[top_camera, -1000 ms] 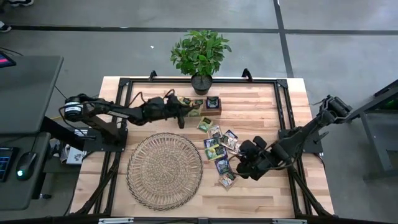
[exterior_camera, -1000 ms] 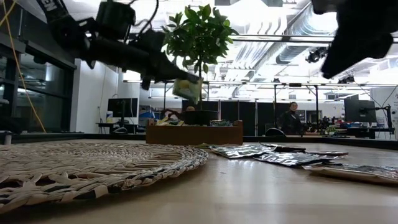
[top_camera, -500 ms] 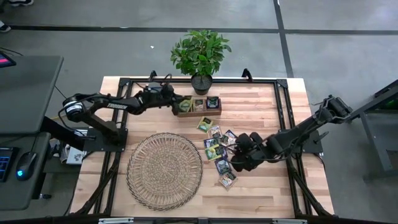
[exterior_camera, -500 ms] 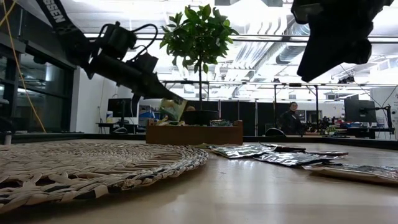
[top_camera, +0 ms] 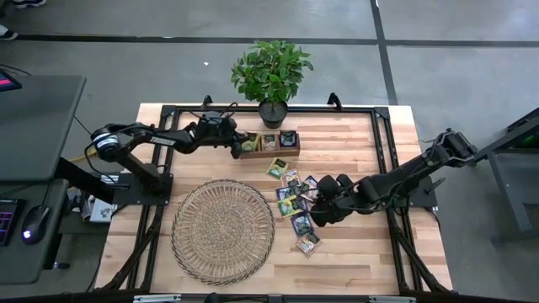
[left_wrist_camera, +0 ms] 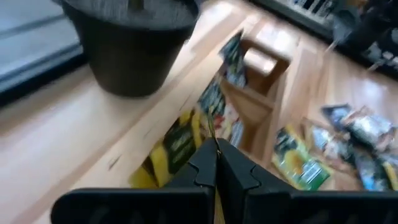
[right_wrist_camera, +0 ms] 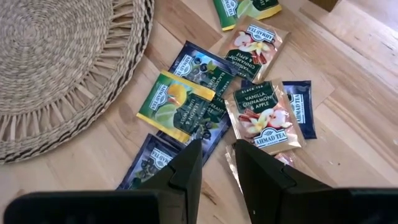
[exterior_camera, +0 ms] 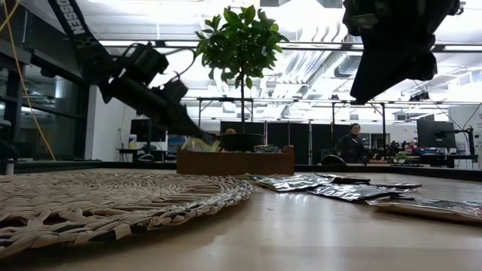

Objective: Pick & Place Tea
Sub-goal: Put the yellow tea bag into the left section of the wooden organizer

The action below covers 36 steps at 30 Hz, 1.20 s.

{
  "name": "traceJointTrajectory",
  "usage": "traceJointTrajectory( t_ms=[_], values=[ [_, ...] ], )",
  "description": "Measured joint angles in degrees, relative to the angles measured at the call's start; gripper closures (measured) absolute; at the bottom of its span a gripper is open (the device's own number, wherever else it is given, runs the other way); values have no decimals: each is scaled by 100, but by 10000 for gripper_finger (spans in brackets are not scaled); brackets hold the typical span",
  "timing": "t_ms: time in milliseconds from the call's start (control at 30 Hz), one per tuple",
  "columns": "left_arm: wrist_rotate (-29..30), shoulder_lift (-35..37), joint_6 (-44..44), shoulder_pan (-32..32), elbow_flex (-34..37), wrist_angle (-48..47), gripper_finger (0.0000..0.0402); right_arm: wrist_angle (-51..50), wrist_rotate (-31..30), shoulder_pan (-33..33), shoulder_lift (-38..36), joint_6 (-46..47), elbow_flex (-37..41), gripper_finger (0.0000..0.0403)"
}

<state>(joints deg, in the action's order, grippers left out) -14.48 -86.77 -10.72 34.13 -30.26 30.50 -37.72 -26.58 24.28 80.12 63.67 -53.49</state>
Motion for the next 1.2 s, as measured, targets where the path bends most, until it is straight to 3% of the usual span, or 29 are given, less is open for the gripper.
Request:
traceJointTrajectory(
  t_ms=[333, 867, 1000, 1200],
  values=[
    [48, -432, -7, -2, -4, 745, 401, 208, 61, -67, 0, -114, 0, 308],
    [-32, -432, 158, -2, -2, 713, 396, 207, 265, -67, 0, -112, 0, 309],
    [-260, -430, 297, -1, 2, 816, 360, 161, 272, -69, 0, -66, 0, 309],
    [-331, -428, 167, -2, -35, 1148, 268, 158, 338, -69, -1, -62, 0, 309]
  ],
)
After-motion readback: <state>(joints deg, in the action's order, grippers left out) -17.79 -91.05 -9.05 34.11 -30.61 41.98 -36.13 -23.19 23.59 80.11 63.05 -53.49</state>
